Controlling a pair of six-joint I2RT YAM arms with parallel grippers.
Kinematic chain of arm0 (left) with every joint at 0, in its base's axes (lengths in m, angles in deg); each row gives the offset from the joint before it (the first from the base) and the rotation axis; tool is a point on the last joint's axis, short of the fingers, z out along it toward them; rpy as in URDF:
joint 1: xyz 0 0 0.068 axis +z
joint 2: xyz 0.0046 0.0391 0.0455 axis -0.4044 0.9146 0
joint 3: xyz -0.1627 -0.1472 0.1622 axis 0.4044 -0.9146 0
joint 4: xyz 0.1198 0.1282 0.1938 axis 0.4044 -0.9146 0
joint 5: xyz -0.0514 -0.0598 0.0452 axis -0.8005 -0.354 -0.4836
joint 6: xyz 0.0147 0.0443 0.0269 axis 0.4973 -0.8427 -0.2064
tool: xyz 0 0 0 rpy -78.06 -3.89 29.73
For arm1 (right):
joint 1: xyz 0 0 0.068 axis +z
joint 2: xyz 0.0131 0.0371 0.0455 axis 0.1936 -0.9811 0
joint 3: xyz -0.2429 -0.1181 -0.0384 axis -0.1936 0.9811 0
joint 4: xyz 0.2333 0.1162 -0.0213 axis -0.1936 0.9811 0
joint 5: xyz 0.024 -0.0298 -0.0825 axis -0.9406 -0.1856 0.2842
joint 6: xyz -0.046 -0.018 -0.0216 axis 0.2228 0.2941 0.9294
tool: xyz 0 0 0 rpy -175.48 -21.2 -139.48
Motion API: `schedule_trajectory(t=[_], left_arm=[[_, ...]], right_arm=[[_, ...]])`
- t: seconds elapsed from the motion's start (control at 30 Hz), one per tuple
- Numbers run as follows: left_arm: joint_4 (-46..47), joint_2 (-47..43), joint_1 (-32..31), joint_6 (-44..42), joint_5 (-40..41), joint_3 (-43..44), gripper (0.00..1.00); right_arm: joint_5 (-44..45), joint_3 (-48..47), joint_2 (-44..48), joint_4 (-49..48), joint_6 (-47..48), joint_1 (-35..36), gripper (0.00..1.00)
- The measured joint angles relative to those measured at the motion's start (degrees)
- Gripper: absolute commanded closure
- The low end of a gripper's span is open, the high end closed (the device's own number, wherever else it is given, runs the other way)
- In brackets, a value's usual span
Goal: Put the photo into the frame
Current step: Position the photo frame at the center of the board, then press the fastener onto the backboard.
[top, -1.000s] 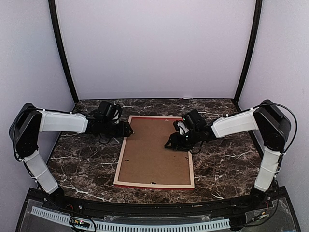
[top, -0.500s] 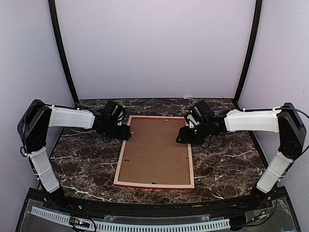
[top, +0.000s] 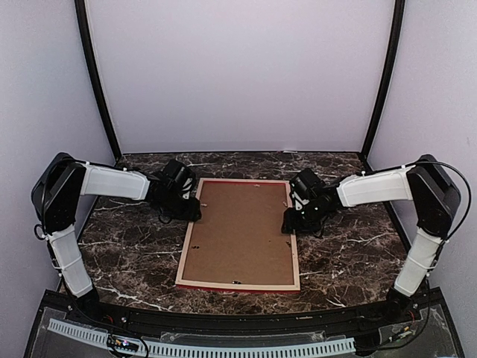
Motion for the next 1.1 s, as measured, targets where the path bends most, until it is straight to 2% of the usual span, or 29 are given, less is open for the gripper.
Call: schedule_trajectory(t=[0.07, 0.3, 0.43, 0.57, 0.7, 0.87, 1.1], left_arm=[[0.28, 0.00, 0.00, 0.13, -1.11, -0.33, 0.55], [3.91, -1.20, -0.11, 1.88, -5.20, -5.11, 0.56], [5.20, -4.35, -0.76, 3.28, -6.78, -9.09, 0.45], [4.13, -7.91, -1.09, 4.15, -7.13, -11.58, 0.31], [3.32, -10.05, -1.09, 4.37, -6.05, -11.06, 0.23], [1.09, -7.87, -1.09, 2.82, -5.09, -5.66, 0.21], [-1.38, 1.40, -1.09, 0.04, -5.60, 4.79, 0.21]], right_arm=[[0.02, 0.28, -0.37, -0.22, 0.11, 0.00, 0.53], [0.90, 1.22, -0.28, -0.76, 0.37, 0.00, 0.75], [1.97, 2.64, 0.83, -1.79, 0.04, 0.00, 0.81], [3.30, 4.81, 2.71, -2.23, -0.57, 0.00, 0.85], [4.81, 6.93, 4.94, -1.27, -0.55, -0.07, 0.87], [5.92, 8.22, 6.99, 1.66, -0.59, -0.07, 0.86], [5.31, 9.20, 7.50, 0.70, -2.01, -0.04, 0.86]])
